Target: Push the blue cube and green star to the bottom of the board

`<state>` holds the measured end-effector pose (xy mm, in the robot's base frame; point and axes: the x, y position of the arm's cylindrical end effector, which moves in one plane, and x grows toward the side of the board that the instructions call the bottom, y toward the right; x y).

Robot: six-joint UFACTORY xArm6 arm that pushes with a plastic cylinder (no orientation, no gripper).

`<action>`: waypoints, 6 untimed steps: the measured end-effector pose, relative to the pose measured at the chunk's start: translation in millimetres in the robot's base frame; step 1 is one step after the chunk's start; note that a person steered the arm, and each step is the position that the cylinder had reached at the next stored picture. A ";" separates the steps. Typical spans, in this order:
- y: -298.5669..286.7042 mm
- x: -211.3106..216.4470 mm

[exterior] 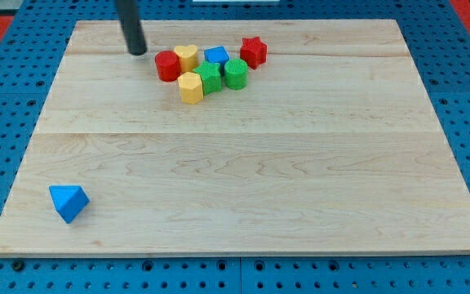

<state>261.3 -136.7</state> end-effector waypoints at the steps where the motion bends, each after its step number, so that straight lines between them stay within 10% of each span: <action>1: 55.3 -3.2; 6: 98.7 46.3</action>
